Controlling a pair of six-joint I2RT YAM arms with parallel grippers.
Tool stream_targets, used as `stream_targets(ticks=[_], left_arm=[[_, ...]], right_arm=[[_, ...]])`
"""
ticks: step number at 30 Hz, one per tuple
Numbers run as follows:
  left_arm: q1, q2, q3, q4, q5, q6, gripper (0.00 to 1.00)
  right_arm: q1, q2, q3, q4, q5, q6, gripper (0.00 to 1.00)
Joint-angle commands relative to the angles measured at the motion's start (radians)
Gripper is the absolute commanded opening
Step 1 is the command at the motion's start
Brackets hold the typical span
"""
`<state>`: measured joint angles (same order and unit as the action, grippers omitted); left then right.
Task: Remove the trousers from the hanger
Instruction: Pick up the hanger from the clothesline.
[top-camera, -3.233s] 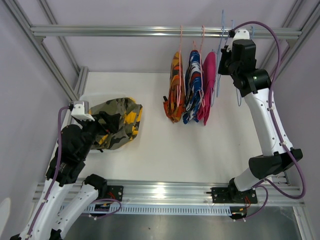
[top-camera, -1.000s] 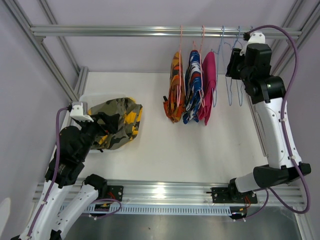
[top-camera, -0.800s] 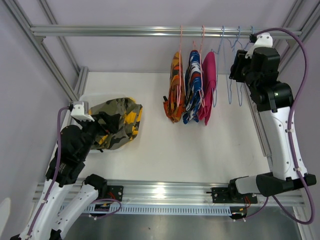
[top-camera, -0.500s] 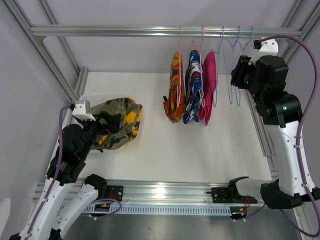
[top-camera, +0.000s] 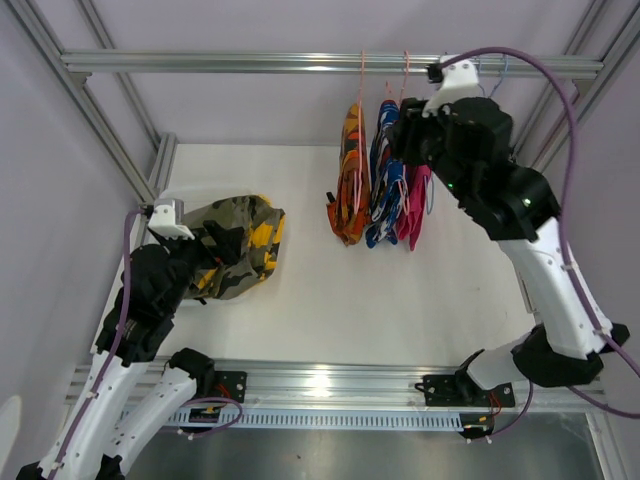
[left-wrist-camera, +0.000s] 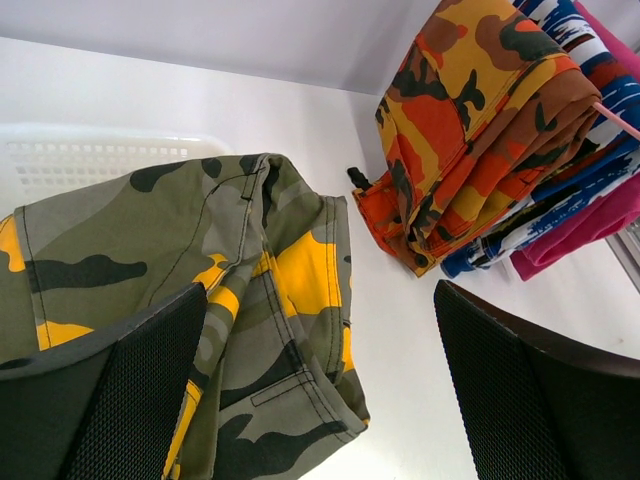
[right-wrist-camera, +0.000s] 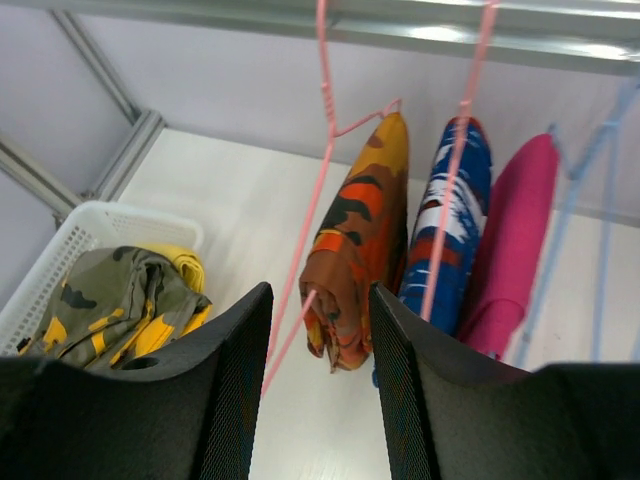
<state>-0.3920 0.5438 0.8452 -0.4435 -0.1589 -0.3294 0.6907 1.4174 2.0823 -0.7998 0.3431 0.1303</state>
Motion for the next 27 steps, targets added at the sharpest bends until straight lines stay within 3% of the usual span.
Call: stream_targets(ticks=[1, 13, 27], left_arm=[[-0.008, 0.007, -0.006, 0.017, -0.024, 0.026, 0.99], [-0.008, 0.013, -0.006, 0.017, -0.030, 0.030, 0.99], [-0.008, 0.016, -0.006, 0.017, -0.030, 0.032, 0.99]], right_arm=[[0.030, 0.081, 0.053, 0.028, 0.017, -0.003, 0.48], [0.052, 0.247, 0.061, 0.057, -0.004, -0.009, 0.48], [-0.037, 0.212, -0.122, 0.175, -0.145, 0.067, 0.49]])
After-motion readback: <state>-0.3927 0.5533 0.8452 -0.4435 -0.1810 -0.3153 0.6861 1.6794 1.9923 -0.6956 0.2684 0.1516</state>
